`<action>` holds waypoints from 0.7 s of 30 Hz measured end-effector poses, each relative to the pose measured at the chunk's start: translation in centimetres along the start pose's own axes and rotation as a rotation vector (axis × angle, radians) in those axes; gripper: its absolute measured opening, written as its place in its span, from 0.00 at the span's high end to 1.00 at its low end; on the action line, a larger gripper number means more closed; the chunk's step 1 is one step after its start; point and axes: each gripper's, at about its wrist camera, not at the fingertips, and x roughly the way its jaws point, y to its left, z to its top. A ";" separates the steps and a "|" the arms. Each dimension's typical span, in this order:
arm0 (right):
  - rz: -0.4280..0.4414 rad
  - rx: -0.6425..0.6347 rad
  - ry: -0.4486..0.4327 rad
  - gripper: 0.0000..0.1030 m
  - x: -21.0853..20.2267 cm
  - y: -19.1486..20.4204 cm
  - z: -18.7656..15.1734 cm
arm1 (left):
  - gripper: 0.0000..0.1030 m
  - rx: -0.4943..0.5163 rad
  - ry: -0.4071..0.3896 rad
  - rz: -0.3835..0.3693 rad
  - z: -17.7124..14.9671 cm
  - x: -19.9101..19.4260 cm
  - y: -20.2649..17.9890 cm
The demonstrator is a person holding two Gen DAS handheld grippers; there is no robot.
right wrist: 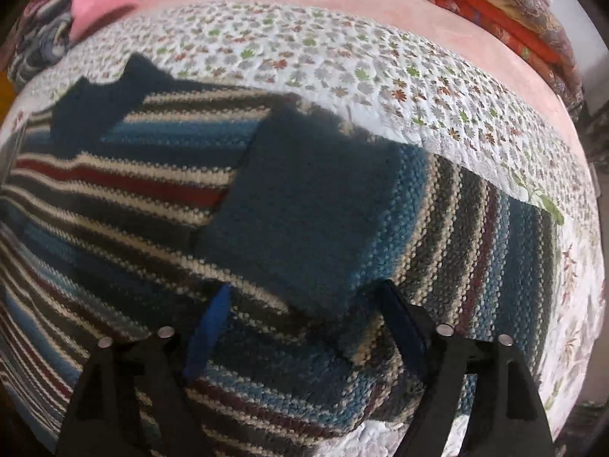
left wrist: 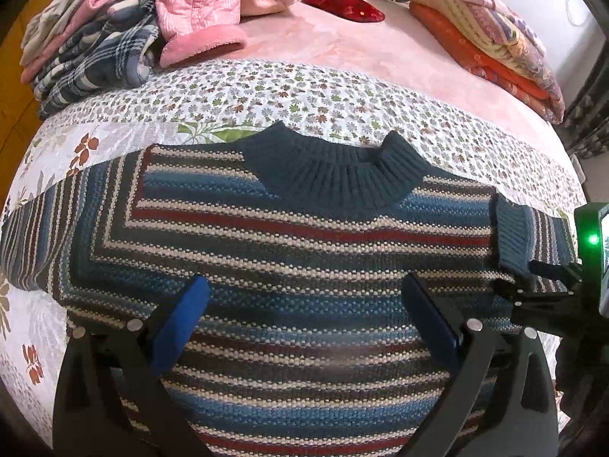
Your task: Fold small clothes
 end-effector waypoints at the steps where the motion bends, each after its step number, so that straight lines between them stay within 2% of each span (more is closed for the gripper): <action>1: 0.007 0.020 -0.007 0.43 -0.2 -0.5 0.1 | 0.03 -0.004 0.003 0.000 0.0 0.1 0.1; 2: 0.047 0.053 -0.013 0.47 -0.4 -1.3 0.1 | 0.03 -0.008 0.005 0.000 0.0 0.1 0.2; 4: 0.144 0.144 -0.036 0.87 -1.0 -3.3 0.3 | 0.03 -0.014 0.007 0.001 0.1 0.1 0.3; 6: 0.243 0.257 -0.052 0.88 -1.7 -5.9 -0.1 | 0.03 -0.016 0.006 0.002 0.1 0.1 0.4; 8: 0.334 0.318 -0.070 0.89 -2.5 -7.4 -0.3 | 0.03 -0.018 0.002 0.002 0.1 -0.1 0.5; 12: 0.490 0.336 -0.121 0.91 -5.0 -7.5 -0.7 | 0.03 -0.033 -0.002 -0.003 0.4 -0.3 0.9; 17: 0.623 0.236 -0.144 0.91 -7.2 -2.9 -0.7 | 0.03 -0.081 0.001 -0.039 0.9 -0.6 1.7; 19: 0.641 0.190 -0.129 0.91 -7.2 -0.1 -0.2 | 0.03 -0.093 0.001 -0.056 1.1 -0.7 2.0; 21: 0.623 0.135 -0.111 0.91 -6.8 3.2 0.3 | 0.03 -0.109 0.009 -0.078 1.2 -0.7 2.3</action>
